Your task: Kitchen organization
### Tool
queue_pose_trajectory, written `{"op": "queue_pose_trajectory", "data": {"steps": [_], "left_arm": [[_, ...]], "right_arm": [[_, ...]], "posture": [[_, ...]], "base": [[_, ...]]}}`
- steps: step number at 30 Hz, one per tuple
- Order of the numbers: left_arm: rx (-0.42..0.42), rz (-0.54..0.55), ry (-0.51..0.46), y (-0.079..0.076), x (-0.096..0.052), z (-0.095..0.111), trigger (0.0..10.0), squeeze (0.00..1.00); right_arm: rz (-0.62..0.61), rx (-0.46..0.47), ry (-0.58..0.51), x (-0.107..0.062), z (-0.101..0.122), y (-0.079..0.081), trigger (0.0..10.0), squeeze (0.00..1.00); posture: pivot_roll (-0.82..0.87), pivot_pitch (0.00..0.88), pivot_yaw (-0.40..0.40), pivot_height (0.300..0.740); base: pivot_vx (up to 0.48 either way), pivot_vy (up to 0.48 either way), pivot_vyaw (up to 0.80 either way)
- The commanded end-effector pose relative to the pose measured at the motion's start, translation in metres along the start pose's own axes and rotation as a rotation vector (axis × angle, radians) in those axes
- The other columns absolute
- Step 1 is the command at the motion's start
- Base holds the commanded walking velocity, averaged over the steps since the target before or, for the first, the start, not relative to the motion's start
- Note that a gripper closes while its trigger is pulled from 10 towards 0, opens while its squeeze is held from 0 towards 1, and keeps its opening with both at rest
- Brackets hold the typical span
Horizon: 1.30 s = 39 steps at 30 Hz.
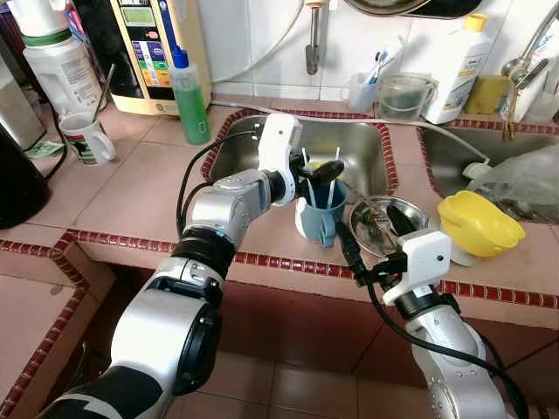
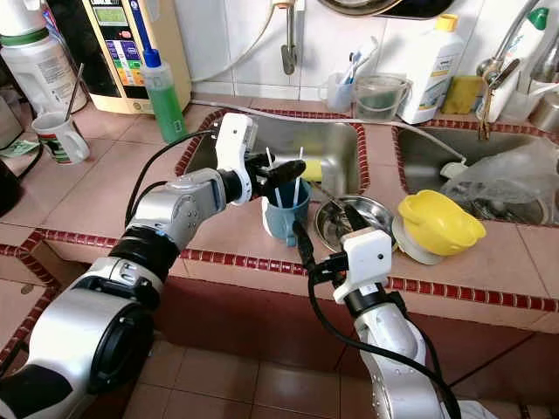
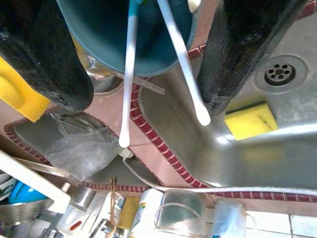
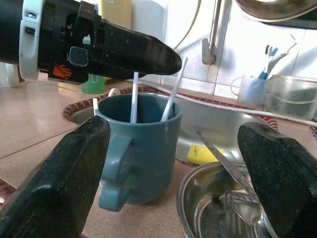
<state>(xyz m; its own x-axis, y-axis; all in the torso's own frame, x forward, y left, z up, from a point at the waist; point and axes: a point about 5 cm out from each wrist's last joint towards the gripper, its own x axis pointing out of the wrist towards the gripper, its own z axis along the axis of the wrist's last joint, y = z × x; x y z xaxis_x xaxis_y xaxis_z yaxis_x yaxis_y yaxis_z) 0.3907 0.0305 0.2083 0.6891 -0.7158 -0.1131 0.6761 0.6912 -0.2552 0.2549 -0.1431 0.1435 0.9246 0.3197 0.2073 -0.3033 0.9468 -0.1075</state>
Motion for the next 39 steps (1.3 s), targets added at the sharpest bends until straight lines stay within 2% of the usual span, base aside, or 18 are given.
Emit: {"op": "queue_pose_trajectory", "data": {"steps": [1,39], "left_arm": [[-0.001,-0.027,-0.009,-0.0038,0.0017,0.0073,0.0,0.0],[0.003,-0.042,-0.011,0.0013,-0.0022,0.0106,0.0,0.0]], "right_arm": [[-0.003,-0.016,-0.016,0.0011,0.0052,-0.0019,10.0,0.0],[0.017,-0.016,-0.038,0.0048,0.0109,-0.0015,10.0,0.0]], "posture": [[-0.06,0.0,0.077,0.74],[-0.05,0.0,0.073,0.74]], "base": [[0.0,0.0,0.0],[0.0,0.0,0.0]]}}
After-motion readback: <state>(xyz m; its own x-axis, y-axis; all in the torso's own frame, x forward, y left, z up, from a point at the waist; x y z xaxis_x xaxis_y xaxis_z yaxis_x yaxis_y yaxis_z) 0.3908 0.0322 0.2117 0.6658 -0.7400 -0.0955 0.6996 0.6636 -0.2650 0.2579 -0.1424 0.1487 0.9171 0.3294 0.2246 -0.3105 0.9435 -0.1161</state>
